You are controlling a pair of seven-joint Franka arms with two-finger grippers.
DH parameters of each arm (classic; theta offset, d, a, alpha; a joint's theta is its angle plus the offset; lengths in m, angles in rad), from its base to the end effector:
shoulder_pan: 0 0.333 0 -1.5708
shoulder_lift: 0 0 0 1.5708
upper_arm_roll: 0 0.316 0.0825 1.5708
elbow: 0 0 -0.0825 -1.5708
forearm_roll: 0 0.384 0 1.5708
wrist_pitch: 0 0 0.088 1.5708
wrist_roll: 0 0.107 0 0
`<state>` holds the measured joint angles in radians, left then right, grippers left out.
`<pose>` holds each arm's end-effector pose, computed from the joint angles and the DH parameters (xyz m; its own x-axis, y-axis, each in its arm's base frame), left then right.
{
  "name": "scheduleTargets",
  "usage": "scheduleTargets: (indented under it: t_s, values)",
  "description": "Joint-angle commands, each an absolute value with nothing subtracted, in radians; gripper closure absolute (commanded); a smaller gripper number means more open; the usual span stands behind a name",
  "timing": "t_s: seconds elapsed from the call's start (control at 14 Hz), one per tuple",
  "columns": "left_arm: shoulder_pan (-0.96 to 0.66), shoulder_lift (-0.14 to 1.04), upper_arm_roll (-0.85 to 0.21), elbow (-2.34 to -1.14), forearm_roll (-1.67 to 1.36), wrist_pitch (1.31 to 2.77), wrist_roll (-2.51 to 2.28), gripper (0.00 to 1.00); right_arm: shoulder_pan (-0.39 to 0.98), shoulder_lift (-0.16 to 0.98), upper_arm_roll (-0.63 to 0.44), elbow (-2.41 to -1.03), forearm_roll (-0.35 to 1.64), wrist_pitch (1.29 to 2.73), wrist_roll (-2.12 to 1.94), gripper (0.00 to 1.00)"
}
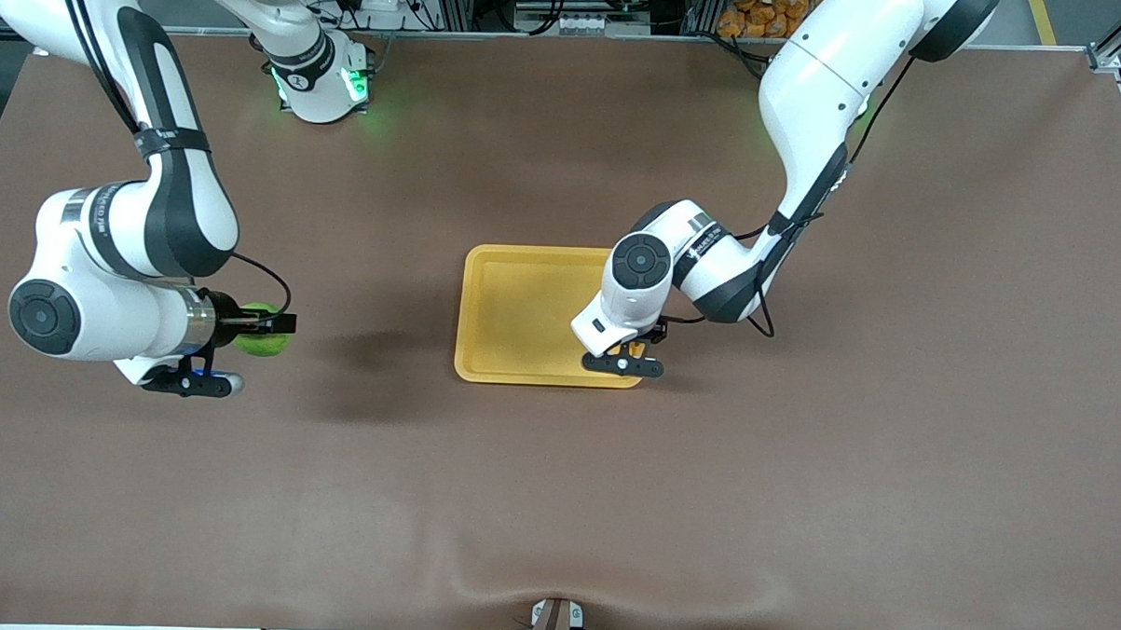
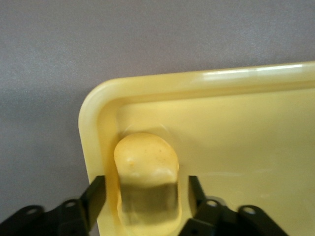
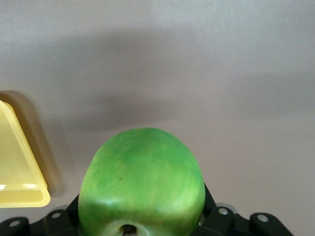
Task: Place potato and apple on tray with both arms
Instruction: 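Lower the potato into the tray and open the left gripper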
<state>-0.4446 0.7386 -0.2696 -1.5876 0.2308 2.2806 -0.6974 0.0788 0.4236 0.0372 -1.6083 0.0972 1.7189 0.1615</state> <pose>0.5454 -0.4322 0.2112 0.9946 -0.1030 -0.0149 -0.1030 -0.9947 -0.0021 0.6317 0.0801 0.3620 0.9450 -0.0634 -0.3209 -0.0842 -0.9951 -0.0512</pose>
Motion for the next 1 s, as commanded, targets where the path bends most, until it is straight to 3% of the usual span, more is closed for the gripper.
scheduleTargets:
  t_s: [0.0,0.29,0.93]
  values:
    - [-0.459,0.739,-0.259,-1.562,0.265,2.267,-0.726,0.0,0.121,0.416,0.034,-1.611,0.107,1.735,0.239,0.82]
    - [-0.42,0.671,-0.259,-1.562,0.268,2.235,-0.718,0.0,0.179,0.419,0.034,-1.609,0.107,1.752,0.336,0.82]
    - [-0.281,0.405,-0.267,-1.565,0.256,1.976,-0.698,0.0,0.322,0.463,0.034,-1.606,0.146,1.851,0.555,0.83]
